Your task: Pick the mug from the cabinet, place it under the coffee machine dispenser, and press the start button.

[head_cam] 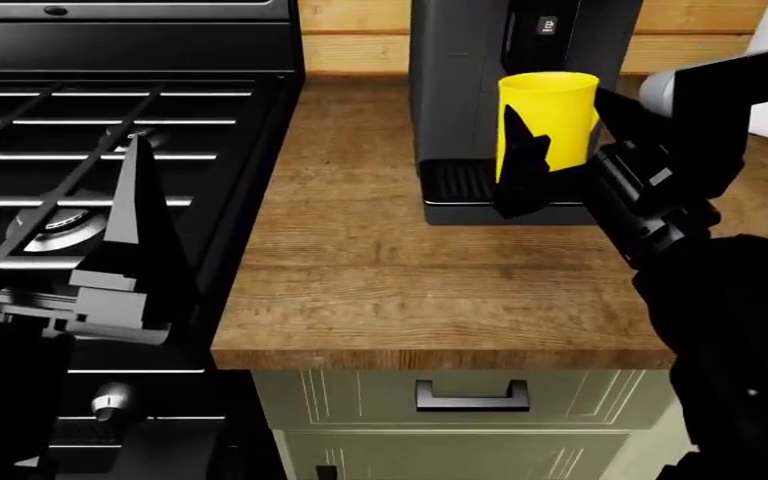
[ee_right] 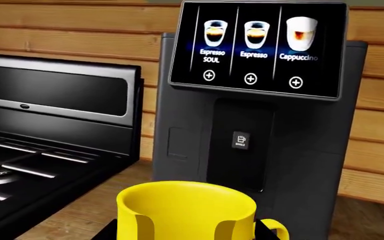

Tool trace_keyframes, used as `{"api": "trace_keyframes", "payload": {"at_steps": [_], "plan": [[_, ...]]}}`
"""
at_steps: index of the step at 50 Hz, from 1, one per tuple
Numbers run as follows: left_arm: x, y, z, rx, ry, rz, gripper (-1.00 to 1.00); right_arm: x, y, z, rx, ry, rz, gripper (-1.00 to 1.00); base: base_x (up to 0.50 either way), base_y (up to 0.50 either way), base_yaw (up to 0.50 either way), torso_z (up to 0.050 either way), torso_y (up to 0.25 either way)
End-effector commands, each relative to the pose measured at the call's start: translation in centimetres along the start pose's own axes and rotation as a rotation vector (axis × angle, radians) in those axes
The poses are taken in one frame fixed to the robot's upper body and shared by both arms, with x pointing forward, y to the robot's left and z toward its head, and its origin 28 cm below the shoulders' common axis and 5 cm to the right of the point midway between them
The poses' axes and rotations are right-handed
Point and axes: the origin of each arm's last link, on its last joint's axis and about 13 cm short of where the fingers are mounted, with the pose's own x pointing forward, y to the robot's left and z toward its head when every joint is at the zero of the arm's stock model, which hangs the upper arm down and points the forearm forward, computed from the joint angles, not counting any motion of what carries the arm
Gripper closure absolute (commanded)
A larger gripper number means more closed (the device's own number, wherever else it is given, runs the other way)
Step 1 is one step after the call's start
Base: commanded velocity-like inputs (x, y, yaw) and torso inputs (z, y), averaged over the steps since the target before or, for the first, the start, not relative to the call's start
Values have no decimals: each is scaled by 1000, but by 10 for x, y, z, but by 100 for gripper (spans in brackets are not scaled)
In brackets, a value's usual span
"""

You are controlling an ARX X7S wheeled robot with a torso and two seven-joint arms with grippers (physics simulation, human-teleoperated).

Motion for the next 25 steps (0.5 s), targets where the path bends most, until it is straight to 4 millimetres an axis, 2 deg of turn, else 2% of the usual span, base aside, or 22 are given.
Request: {"api": "trace_keyframes", "payload": {"at_steps": [1,13,25], "plan": [[1,0,0,2,-3,-1,-100,2,-2,-8,-19,1,-23,100,0,0,0,0,0],[0,0,0,2,-4,-5,-100,3,-1,-20,-13,48,-38,100,0,0,0,0,0],[-2,1,0,1,-1,-1,-100,9,-3,-22,-19,37,-74,100,0,0,0,0,0]]}}
